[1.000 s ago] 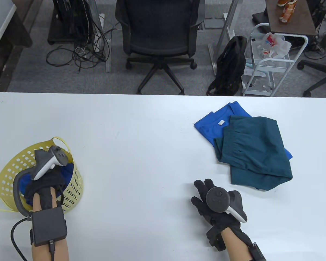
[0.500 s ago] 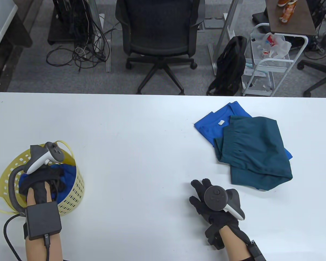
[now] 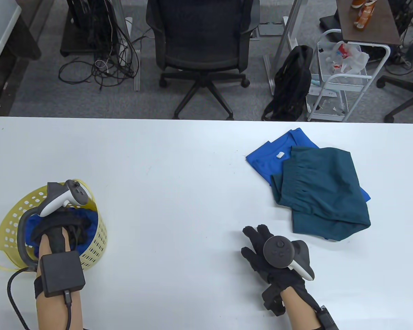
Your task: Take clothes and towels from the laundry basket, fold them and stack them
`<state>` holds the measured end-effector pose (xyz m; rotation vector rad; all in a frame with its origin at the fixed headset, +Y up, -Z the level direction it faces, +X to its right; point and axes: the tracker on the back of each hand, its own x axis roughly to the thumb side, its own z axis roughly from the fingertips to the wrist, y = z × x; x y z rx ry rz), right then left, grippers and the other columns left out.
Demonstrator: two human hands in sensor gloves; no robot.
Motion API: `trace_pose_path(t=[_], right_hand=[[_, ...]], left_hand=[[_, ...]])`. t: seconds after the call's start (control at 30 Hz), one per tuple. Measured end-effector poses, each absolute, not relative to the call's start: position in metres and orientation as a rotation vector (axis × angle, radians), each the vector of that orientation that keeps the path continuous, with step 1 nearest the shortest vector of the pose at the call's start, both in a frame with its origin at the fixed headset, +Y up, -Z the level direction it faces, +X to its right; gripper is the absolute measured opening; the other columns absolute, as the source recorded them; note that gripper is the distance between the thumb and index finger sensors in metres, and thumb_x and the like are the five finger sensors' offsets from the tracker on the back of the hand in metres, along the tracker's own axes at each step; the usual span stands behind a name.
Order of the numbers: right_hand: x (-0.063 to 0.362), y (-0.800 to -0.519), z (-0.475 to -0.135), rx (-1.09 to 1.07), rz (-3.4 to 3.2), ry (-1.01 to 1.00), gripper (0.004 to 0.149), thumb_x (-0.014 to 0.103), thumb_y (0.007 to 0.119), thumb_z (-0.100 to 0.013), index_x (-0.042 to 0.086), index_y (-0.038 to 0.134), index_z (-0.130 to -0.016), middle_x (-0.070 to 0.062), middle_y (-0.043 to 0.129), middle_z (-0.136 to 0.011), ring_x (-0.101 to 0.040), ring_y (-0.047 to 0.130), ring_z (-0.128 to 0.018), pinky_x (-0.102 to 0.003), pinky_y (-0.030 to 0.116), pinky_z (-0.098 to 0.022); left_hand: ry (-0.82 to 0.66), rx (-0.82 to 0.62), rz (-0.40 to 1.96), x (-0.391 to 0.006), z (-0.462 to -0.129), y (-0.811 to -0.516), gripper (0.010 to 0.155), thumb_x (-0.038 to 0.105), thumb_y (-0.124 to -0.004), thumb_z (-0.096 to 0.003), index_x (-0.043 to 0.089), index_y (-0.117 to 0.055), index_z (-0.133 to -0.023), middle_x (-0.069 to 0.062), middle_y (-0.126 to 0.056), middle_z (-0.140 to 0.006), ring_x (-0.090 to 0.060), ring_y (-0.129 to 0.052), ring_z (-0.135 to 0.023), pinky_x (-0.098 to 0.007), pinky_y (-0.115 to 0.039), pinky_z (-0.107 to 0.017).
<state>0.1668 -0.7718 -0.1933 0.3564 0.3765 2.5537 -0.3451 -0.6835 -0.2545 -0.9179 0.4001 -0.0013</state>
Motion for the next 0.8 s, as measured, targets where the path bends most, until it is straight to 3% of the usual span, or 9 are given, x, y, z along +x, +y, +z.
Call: trace_pose_path(t=[0.03, 0.13, 0.27, 0.33, 0.4, 0.5, 0.57, 0.63, 0.8], right_hand=[[0.168, -0.771, -0.194, 0.352, 2.548, 0.371, 0.066, 0.034, 0.063, -0.067, 0.006, 0.036, -0.119, -0.043, 0.030, -0.115, -0.067, 0.044, -0.097, -0.079, 0.048, -0.064], [0.169, -0.770, -0.195, 0.346, 2.540, 0.355, 0.068, 0.034, 0.063, -0.067, 0.002, 0.034, -0.119, -0.042, 0.030, -0.115, -0.067, 0.044, -0.097, -0.079, 0.048, -0.064], [0.168, -0.769, -0.193, 0.351, 2.553, 0.328, 0.070, 0.034, 0.063, -0.067, -0.003, 0.035, -0.118, -0.042, 0.030, -0.115, -0.067, 0.044, -0.097, -0.079, 0.048, -0.064], [0.168, -0.769, -0.192, 0.355, 2.557, 0.329, 0.070, 0.035, 0.063, -0.067, -0.004, 0.035, -0.118, -0.042, 0.030, -0.115, -0.067, 0.044, -0.097, -0.079, 0.048, -0.064], [0.168, -0.768, -0.192, 0.356, 2.555, 0.326, 0.070, 0.035, 0.063, -0.067, -0.003, 0.035, -0.118, -0.042, 0.030, -0.115, -0.067, 0.044, -0.097, -0.079, 0.048, -0.064], [0.169, -0.767, -0.191, 0.351, 2.551, 0.318, 0.070, 0.035, 0.063, -0.067, -0.003, 0.034, -0.118, -0.043, 0.030, -0.115, -0.067, 0.043, -0.097, -0.079, 0.048, -0.064], [0.170, -0.767, -0.191, 0.351, 2.550, 0.316, 0.070, 0.035, 0.063, -0.067, -0.003, 0.034, -0.118, -0.043, 0.030, -0.115, -0.067, 0.043, -0.097, -0.079, 0.048, -0.064], [0.170, -0.767, -0.191, 0.354, 2.550, 0.313, 0.070, 0.035, 0.063, -0.067, -0.002, 0.035, -0.118, -0.043, 0.030, -0.115, -0.067, 0.043, -0.097, -0.079, 0.048, -0.064], [0.169, -0.767, -0.190, 0.361, 2.552, 0.313, 0.069, 0.035, 0.063, -0.067, -0.002, 0.036, -0.118, -0.042, 0.030, -0.115, -0.067, 0.043, -0.097, -0.079, 0.048, -0.064]], left_hand=[[0.401, -0.887, -0.011, -0.344, -0.254, -0.679, 0.062, 0.044, -0.084, -0.0523, 0.032, -0.072, -0.112, -0.010, -0.074, -0.122, -0.026, -0.097, -0.095, -0.049, -0.085, -0.067], [0.434, -0.771, -0.009, -0.345, -0.252, -0.658, 0.054, 0.042, -0.086, -0.0513, 0.030, -0.079, -0.104, -0.008, -0.087, -0.109, -0.024, -0.097, -0.090, -0.049, -0.083, -0.067], [0.429, -0.508, -0.042, -0.339, -0.244, -0.607, 0.043, 0.046, -0.096, -0.0413, 0.036, -0.089, -0.083, 0.000, -0.099, -0.088, -0.016, -0.104, -0.072, -0.044, -0.087, -0.063], [0.420, -0.431, -0.067, -0.335, -0.239, -0.584, 0.042, 0.042, -0.096, -0.0443, 0.039, -0.083, -0.084, 0.001, -0.098, -0.082, -0.010, -0.103, -0.064, -0.041, -0.089, -0.059], [0.399, -0.403, -0.046, -0.330, -0.237, -0.573, 0.043, 0.039, -0.091, -0.0508, 0.035, -0.076, -0.091, -0.003, -0.095, -0.084, -0.011, -0.101, -0.063, -0.042, -0.089, -0.058], [0.402, -0.419, -0.028, -0.325, -0.235, -0.567, 0.069, 0.036, -0.086, -0.0573, 0.031, -0.054, -0.118, -0.007, -0.088, -0.089, -0.013, -0.097, -0.064, -0.045, -0.086, -0.059], [0.431, -0.420, -0.073, -0.323, -0.235, -0.567, 0.059, 0.037, -0.082, -0.0596, 0.030, -0.062, -0.115, -0.005, -0.087, -0.086, -0.011, -0.095, -0.061, -0.044, -0.085, -0.058], [0.431, -0.419, -0.088, -0.321, -0.235, -0.570, 0.041, 0.038, -0.080, -0.0595, 0.036, -0.077, -0.100, -0.004, -0.089, -0.085, -0.010, -0.096, -0.060, -0.044, -0.086, -0.057], [0.525, -0.321, -0.238, -0.317, -0.234, -0.567, 0.044, 0.038, -0.082, -0.0551, 0.036, -0.078, -0.098, -0.003, -0.094, -0.086, -0.012, -0.102, -0.062, -0.042, -0.088, -0.055]])
